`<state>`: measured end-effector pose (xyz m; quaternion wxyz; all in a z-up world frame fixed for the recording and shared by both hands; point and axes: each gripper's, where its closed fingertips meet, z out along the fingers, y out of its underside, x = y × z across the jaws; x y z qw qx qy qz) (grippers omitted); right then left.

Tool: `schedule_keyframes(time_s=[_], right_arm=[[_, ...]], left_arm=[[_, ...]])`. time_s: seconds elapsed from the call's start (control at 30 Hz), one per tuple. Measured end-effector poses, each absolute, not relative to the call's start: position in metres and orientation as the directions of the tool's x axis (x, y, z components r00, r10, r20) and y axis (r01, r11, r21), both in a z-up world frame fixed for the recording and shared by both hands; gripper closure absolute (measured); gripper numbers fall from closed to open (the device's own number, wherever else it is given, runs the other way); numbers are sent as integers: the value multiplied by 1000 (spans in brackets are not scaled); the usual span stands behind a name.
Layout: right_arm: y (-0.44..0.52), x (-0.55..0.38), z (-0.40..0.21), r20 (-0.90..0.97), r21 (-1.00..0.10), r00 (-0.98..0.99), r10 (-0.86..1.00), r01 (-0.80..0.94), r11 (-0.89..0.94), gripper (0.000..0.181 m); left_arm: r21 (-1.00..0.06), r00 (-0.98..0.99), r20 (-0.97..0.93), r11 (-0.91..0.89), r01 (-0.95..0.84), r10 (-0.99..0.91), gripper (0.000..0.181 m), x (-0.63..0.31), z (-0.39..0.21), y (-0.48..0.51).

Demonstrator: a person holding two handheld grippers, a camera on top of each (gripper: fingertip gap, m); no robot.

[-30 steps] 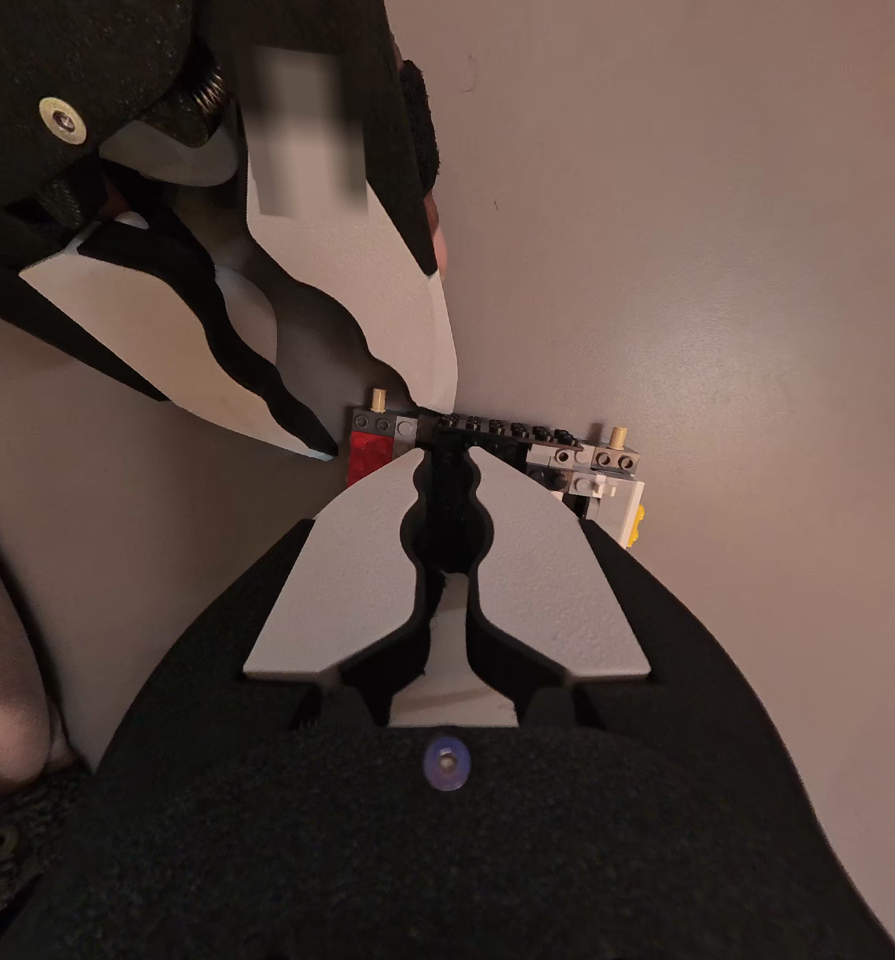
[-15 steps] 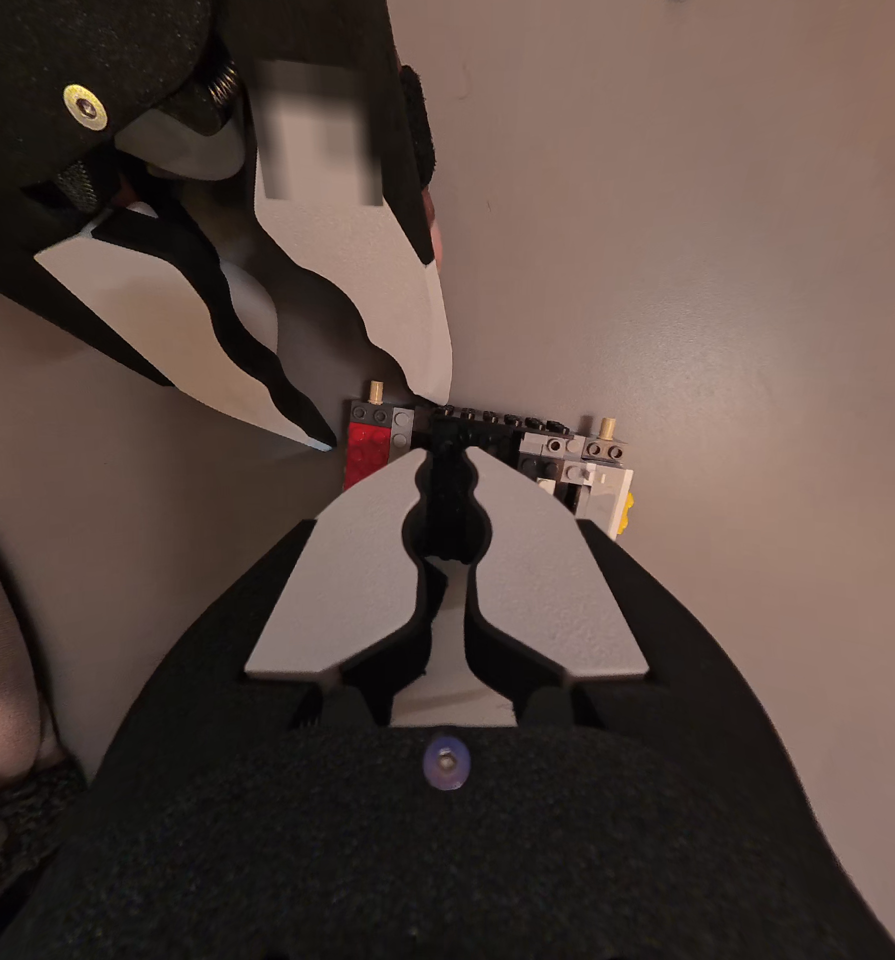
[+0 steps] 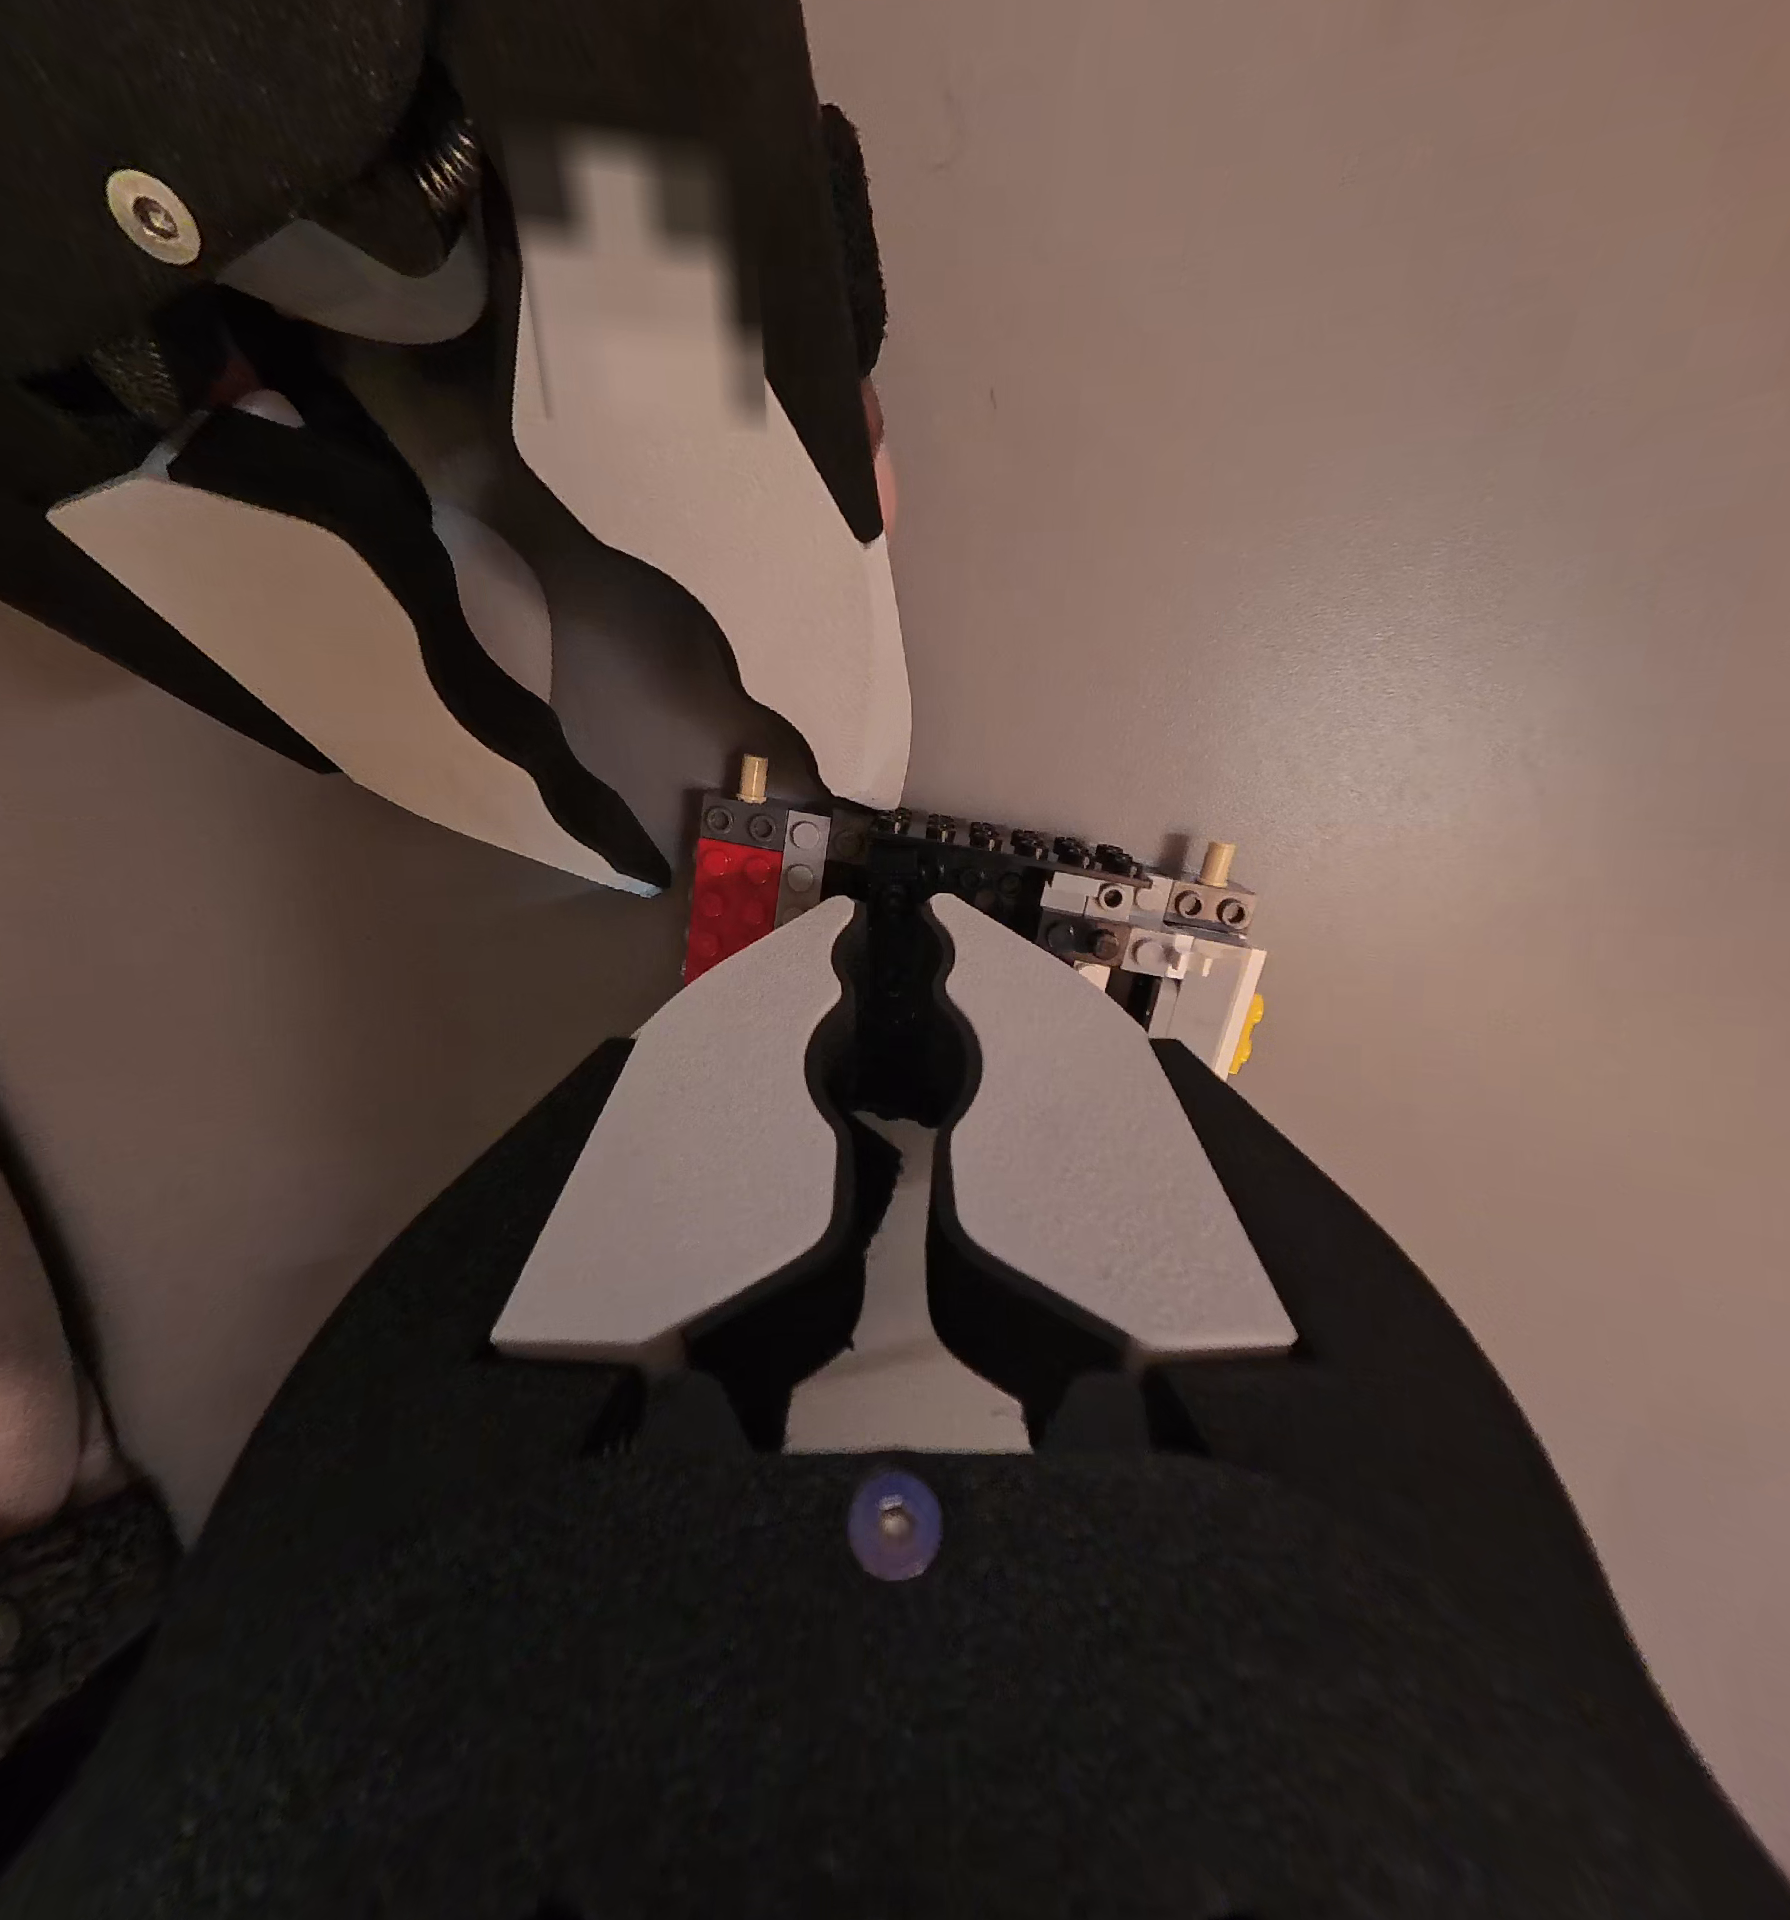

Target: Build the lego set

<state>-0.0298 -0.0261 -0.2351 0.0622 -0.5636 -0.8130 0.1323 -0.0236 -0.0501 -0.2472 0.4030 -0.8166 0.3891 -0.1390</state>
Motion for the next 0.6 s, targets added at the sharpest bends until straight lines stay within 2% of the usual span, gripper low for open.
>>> schedule_keyframes(time_s=[0.03,0.6], right_arm=[[-26,-30,-235,-49,-285,-357,933,900,329,174],[-26,-29,-236,-52,-235,-374,926,906,353,174]], left_arm=[[-766,659,-87,-372,-523,-748,138,-24,-247,-50],[-765,662,-93,-372,-526,-744,139,-23,-247,-50]])
